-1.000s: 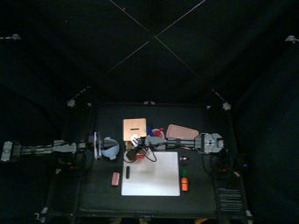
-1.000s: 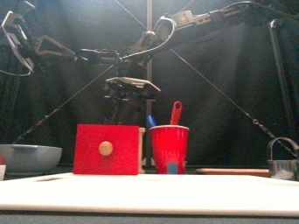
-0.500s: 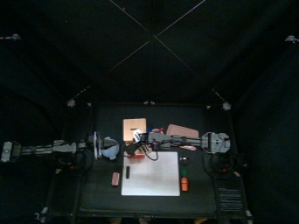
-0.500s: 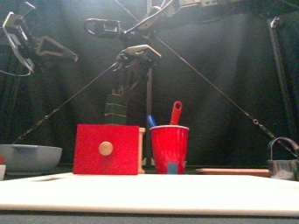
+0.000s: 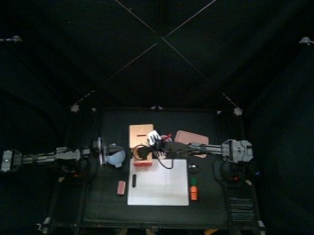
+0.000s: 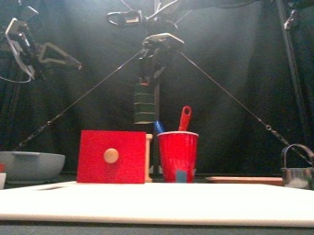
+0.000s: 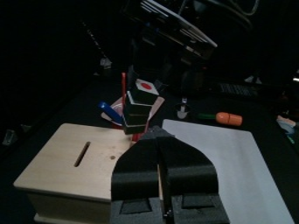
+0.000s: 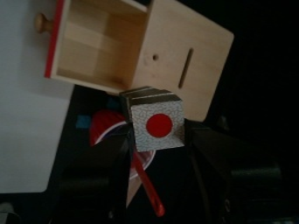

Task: Place sushi on board then cut the sushi with the knife then place the pieces on the plate
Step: Pick knife at handle with right hand

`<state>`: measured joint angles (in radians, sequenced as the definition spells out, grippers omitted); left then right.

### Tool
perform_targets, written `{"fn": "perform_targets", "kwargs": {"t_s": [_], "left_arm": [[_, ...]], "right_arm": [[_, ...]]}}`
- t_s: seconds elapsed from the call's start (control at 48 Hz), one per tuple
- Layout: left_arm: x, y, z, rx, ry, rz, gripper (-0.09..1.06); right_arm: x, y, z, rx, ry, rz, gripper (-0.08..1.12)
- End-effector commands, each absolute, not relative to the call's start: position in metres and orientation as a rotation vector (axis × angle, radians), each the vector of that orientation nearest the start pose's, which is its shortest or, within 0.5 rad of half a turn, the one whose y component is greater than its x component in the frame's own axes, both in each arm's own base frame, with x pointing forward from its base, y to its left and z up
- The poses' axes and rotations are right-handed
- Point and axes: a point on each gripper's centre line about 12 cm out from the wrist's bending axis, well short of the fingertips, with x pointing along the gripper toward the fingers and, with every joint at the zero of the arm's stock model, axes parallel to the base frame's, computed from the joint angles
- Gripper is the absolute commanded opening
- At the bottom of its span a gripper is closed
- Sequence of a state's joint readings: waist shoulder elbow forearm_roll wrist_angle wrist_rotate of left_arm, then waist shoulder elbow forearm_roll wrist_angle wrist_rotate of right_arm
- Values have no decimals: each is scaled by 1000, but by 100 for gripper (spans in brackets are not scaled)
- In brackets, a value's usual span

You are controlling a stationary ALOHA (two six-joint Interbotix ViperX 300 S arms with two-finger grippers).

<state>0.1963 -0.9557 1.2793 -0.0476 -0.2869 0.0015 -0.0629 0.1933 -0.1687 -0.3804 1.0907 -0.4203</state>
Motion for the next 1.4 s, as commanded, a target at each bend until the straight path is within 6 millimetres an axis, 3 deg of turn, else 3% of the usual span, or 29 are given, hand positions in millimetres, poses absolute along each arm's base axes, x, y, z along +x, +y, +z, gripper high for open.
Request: {"fn": "perform_targets", "kwargs": {"t_s": [0.021, 0.188, 0.458, 0.688, 0.875, 1.146, 1.396], "left_arm": [[189, 41, 254, -47, 17, 220, 1], [189, 43, 256, -40, 13, 230, 1], [189, 50, 263, -27, -5, 263, 1], [189, 50, 264, -27, -11, 264, 1], [188, 51, 262, -29, -5, 266, 1], [187, 50, 256, -29, 9, 266, 1], [186, 50, 253, -33, 16, 267, 1]], "right_arm": [[449, -53, 319, -721, 1131, -104, 68], [437, -32, 294, -712, 1149, -216, 68], [417, 12, 296, -608, 1082, -261, 68], [405, 42, 269, -513, 1091, -335, 68], [402, 67, 261, -493, 995, -449, 68], [404, 100, 221, -558, 969, -629, 68], [415, 129, 194, -558, 948, -679, 68]]}}
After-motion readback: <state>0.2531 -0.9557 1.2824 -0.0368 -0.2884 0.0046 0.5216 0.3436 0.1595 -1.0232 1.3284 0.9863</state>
